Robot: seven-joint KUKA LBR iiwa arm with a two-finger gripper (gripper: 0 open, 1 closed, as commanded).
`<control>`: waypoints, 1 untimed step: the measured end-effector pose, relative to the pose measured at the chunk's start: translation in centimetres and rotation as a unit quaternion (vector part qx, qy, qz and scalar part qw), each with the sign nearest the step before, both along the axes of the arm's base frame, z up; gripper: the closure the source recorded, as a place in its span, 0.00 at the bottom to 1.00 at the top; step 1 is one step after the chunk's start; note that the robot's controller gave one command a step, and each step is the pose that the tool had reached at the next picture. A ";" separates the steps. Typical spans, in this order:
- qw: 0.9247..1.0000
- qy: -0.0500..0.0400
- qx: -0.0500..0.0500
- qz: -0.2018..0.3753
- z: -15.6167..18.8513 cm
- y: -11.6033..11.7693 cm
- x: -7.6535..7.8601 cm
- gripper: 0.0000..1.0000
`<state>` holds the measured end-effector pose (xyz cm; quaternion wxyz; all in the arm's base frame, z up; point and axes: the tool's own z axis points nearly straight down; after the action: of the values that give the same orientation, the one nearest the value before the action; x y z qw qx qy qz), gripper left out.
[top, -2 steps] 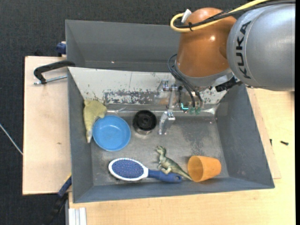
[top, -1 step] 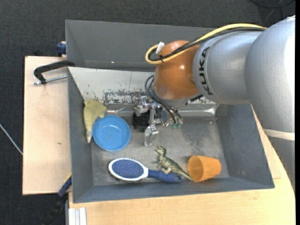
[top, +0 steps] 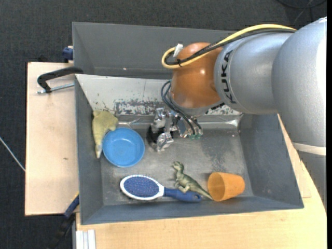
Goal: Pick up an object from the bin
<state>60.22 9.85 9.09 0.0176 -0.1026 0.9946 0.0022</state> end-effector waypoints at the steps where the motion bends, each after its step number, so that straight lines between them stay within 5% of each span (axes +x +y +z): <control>1: 1.000 0.010 -0.003 0.019 8.2 0.2 -1.3 1.00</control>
Offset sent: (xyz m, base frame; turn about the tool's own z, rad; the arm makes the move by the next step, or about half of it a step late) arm -0.0158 0.0000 0.0754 -0.0390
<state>58.94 10.01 17.27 0.0076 -0.1220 0.9925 0.0009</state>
